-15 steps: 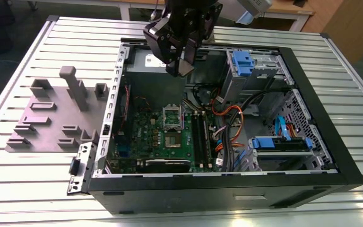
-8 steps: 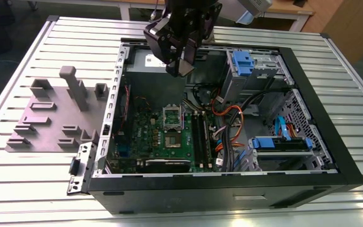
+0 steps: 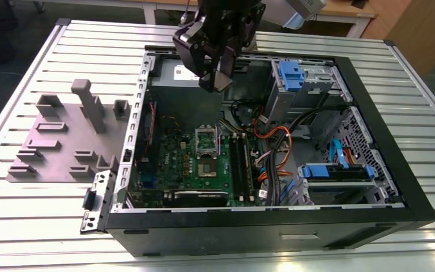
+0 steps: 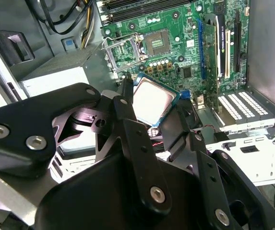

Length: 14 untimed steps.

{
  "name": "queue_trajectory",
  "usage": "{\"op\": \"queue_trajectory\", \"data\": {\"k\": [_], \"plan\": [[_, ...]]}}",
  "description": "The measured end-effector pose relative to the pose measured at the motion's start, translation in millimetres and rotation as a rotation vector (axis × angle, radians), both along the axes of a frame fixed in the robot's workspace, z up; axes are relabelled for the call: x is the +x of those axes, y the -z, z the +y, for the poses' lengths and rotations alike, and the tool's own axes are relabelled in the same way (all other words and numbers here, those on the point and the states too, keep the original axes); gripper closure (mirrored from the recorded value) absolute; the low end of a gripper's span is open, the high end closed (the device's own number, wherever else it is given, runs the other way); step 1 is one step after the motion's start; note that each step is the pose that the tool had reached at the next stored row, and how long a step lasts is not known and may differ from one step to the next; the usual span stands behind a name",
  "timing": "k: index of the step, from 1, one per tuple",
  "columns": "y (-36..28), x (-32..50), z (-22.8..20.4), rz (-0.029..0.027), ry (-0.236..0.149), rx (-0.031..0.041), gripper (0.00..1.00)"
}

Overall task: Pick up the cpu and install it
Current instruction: 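Place the cpu into insertion slot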

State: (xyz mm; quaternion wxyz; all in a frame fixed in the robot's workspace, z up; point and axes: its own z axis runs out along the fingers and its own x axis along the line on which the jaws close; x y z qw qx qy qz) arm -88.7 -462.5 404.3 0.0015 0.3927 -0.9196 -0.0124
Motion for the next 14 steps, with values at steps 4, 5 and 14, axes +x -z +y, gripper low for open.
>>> {"op": "queue_trajectory", "data": {"k": [4, 5, 14], "plan": [[0.0, 0.0, 0.0, 0.0000, -0.003, 0.0000, 0.53], [0.0, 0.0, 0.0, 0.0000, -0.003, 0.0000, 0.53], [0.0, 0.0, 0.0, 0.0000, -0.009, -0.0001, 0.53]]}}
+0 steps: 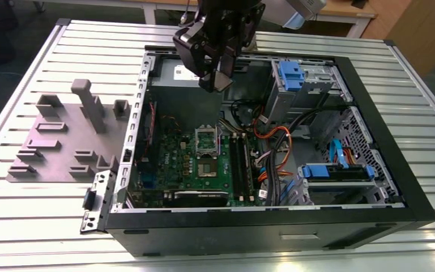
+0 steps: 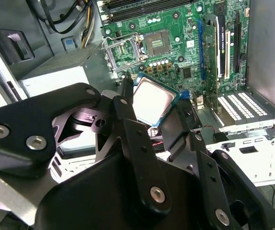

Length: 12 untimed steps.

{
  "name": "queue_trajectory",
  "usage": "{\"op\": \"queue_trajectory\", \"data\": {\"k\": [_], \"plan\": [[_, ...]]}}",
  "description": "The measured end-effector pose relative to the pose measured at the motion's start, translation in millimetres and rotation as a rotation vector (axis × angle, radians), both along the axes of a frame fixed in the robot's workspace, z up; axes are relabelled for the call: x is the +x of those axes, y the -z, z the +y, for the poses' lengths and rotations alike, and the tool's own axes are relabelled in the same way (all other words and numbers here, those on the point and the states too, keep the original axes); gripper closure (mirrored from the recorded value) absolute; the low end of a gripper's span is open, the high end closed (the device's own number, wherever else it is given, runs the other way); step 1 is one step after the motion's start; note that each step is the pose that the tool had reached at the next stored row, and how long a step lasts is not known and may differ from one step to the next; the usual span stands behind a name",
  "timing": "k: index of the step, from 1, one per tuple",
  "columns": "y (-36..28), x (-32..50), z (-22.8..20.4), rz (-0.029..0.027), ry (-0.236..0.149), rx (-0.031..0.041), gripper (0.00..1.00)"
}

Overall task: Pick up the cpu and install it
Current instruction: 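Place the cpu into insertion slot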

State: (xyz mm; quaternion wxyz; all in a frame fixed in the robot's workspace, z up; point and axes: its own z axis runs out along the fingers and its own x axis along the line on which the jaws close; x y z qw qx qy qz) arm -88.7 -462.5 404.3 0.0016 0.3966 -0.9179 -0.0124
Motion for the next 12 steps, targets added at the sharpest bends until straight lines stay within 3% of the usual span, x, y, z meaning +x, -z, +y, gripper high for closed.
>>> {"op": "queue_trajectory", "data": {"k": [12], "plan": [[0.1, 0.0, -0.8, 0.0000, -0.027, 0.0002, 0.53]]}}
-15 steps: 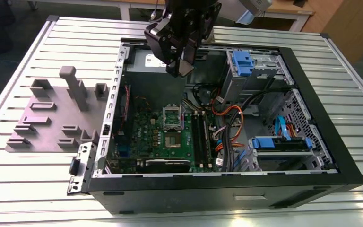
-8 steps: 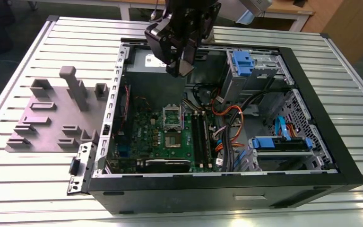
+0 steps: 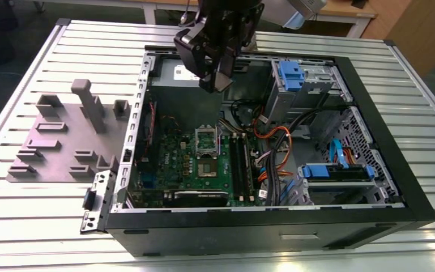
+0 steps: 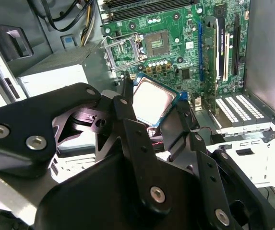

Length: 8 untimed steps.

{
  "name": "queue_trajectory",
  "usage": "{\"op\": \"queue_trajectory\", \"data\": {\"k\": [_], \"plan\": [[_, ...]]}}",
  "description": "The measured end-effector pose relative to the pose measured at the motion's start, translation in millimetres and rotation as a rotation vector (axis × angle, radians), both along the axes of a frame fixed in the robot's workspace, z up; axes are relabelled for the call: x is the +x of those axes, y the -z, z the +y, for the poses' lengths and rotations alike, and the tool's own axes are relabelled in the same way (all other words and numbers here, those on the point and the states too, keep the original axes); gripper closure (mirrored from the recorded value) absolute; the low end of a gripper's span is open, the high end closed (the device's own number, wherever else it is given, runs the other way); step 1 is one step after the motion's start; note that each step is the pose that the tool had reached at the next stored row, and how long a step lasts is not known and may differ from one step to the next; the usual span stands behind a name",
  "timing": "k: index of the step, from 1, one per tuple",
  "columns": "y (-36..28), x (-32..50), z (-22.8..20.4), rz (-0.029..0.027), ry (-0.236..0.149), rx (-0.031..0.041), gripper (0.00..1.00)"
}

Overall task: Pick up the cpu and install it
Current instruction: 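Place the cpu into insertion slot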

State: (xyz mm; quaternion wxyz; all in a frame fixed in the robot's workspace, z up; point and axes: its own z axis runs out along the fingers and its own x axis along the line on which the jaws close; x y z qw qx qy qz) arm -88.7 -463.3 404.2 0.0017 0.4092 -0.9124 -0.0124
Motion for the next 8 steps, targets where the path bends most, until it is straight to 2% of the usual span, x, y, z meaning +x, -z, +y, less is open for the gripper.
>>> {"op": "queue_trajectory", "data": {"k": [2, 8], "plan": [[0.0, 0.0, -0.1, 0.0001, -0.012, -0.0001, 0.53], [0.0, -0.1, -0.2, 0.0000, -0.089, -0.0001, 0.53]]}}
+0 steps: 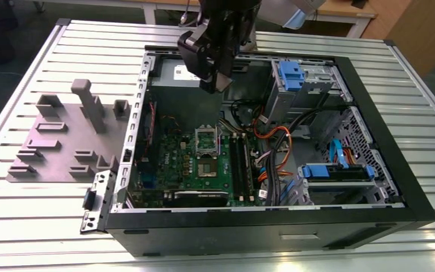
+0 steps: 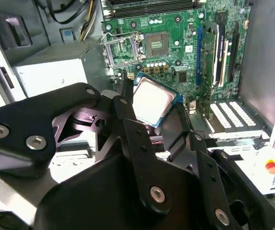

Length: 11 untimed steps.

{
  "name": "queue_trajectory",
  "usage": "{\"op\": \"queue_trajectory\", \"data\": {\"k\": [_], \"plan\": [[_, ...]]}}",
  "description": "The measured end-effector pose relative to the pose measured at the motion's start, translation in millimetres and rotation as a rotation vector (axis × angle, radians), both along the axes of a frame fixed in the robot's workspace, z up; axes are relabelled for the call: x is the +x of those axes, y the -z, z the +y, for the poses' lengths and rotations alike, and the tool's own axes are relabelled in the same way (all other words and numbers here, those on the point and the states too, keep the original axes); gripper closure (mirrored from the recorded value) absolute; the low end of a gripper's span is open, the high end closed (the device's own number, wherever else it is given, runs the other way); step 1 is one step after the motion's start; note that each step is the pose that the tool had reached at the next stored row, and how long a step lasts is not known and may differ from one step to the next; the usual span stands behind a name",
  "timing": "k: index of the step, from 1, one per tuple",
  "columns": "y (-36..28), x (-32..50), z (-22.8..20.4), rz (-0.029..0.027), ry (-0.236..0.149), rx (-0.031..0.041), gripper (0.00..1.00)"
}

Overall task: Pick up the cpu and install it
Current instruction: 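Place the cpu into insertion slot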

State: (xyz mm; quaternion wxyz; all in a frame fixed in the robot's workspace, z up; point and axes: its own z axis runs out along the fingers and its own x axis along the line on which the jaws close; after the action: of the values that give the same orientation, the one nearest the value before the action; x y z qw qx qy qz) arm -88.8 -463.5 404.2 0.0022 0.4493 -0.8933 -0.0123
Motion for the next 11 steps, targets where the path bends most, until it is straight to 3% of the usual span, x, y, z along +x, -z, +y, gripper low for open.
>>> {"op": "queue_trajectory", "data": {"k": [5, 11], "plan": [[0.0, -0.1, 0.0, 0.0000, -0.053, 0.0000, 0.53], [0.0, -0.3, 0.0, 0.0001, -0.073, -0.0001, 0.53]]}}
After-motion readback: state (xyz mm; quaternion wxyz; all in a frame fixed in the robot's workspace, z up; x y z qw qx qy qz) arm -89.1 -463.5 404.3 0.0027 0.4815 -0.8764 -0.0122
